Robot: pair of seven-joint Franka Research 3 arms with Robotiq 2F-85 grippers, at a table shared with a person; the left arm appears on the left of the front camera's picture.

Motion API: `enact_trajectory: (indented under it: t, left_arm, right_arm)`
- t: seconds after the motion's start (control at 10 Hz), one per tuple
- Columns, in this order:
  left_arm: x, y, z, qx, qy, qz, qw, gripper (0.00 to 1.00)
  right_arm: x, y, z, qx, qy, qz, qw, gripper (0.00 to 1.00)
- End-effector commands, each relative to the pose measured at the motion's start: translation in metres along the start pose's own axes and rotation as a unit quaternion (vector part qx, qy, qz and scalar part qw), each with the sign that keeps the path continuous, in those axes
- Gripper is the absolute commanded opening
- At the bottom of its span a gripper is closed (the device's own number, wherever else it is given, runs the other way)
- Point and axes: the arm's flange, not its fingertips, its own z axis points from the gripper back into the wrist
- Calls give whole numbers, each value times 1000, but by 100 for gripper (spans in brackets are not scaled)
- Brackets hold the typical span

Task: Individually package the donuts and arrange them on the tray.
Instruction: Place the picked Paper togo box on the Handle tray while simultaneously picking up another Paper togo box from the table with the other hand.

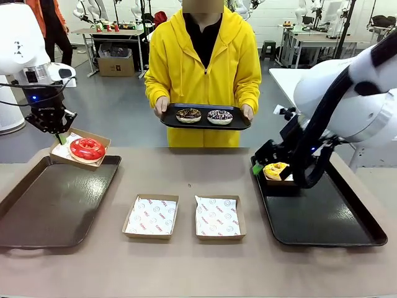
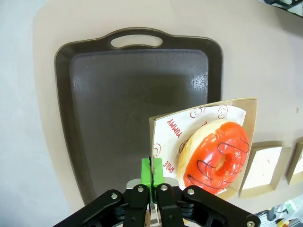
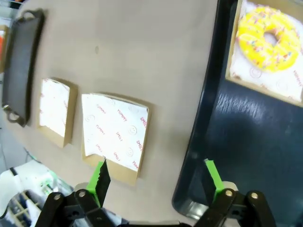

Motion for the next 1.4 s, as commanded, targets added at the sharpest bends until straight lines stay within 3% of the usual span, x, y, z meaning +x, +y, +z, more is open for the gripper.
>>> enact_trajectory:
  t: [0.0, 0.3, 0.8, 1.3]
  left_arm:
    - [-14, 26, -7, 9, -22, -29, 999, 1]
    - [-22, 41, -29, 4, -12, -31, 999, 1]
    - [-18, 40, -32, 5, -2, -20, 1000, 1]
    - [-18, 40, -32, 5, -2, -20, 1000, 1]
  right_arm:
    - [-6, 38, -20, -60, 32, -21, 997, 100]
    - [-23, 73, -54, -110, 63, -35, 991, 100]
    - [-22, 91, -95, -160, 74, -112, 978, 100]
    - [-32, 78, -88, -136, 77, -93, 983, 100]
